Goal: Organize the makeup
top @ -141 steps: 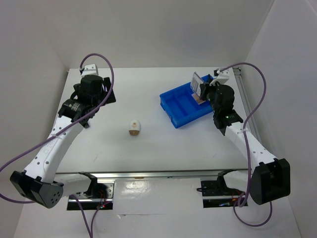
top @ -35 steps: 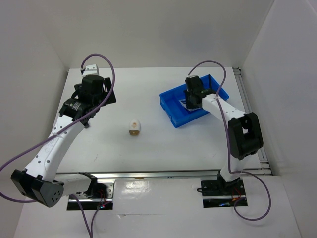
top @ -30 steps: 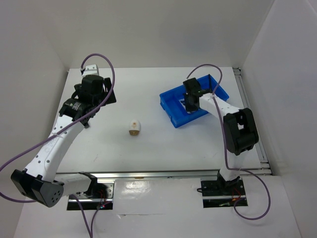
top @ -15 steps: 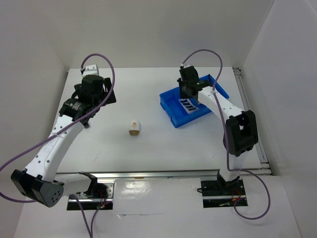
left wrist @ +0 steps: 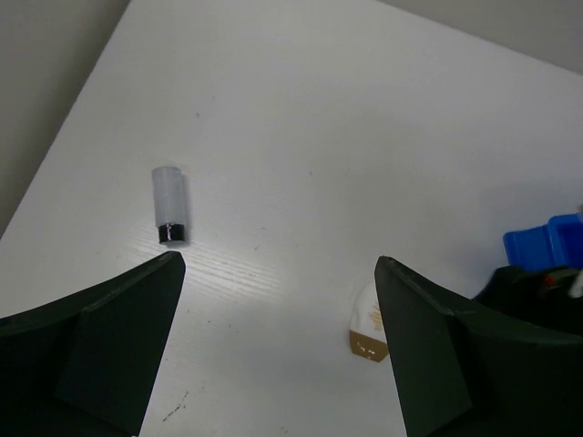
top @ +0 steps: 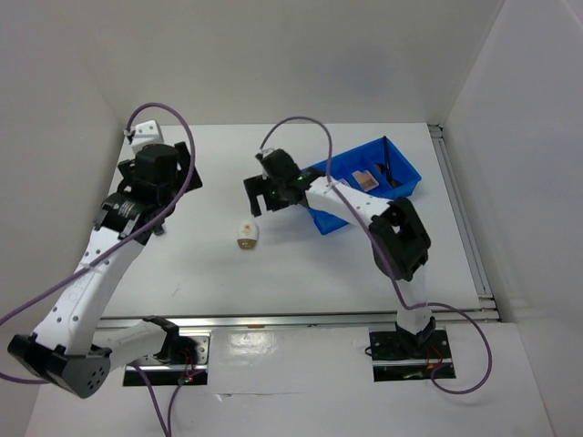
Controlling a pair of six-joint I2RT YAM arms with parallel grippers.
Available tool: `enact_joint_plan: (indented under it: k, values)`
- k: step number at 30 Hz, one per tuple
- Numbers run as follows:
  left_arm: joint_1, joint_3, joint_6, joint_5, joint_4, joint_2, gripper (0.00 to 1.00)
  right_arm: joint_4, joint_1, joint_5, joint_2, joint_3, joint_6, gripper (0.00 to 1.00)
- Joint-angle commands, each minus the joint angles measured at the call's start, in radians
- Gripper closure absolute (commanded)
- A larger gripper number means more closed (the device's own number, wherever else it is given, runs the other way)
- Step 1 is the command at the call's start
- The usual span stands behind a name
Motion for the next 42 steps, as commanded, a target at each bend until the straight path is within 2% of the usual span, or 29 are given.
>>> enact_joint_plan:
  k: [1,7,13,17,22,25,27,29,31,34,42]
  values:
    - [0.002,-0.004,-0.027,-0.113,0.039,-0.084,0.00,0.005,0.035,-0.050,0.055,0.045,0.067,0.00]
    - [0.002,0.005,-0.036,-0.102,0.016,-0.075,0.00,-0.033,0.101,-0.022,0.193,0.134,0.123,0.00]
    - [0.002,-0.004,-0.016,-0.084,0.026,-0.084,0.00,-0.025,0.146,0.007,0.250,0.180,0.152,0.00]
    - [0.002,-0.004,-0.007,-0.084,0.035,-0.084,0.00,-0.123,0.186,0.149,0.340,0.280,0.152,0.00]
    - [0.002,-0.024,0.002,-0.084,0.035,-0.094,0.00,-0.172,0.221,0.268,0.391,0.326,0.152,0.00]
    - [0.002,-0.024,0.002,-0.084,0.035,-0.094,0.00,-0.195,0.233,0.321,0.414,0.335,0.152,0.05]
    - [0.002,-0.024,0.002,-0.084,0.035,-0.094,0.00,-0.206,0.243,0.354,0.414,0.335,0.162,0.14]
    - [0.002,-0.024,0.002,-0.084,0.044,-0.094,0.00,-0.217,0.255,0.387,0.414,0.335,0.162,0.18]
    - [0.002,-0.024,0.002,-0.084,0.044,-0.094,0.00,-0.240,0.264,0.430,0.414,0.335,0.162,0.18]
    - [0.002,-0.024,0.002,-0.075,0.044,-0.094,0.00,-0.266,0.273,0.450,0.405,0.335,0.172,0.10]
    - [0.002,-0.024,0.002,-0.075,0.044,-0.103,0.00,-0.278,0.273,0.392,0.405,0.335,0.193,0.09]
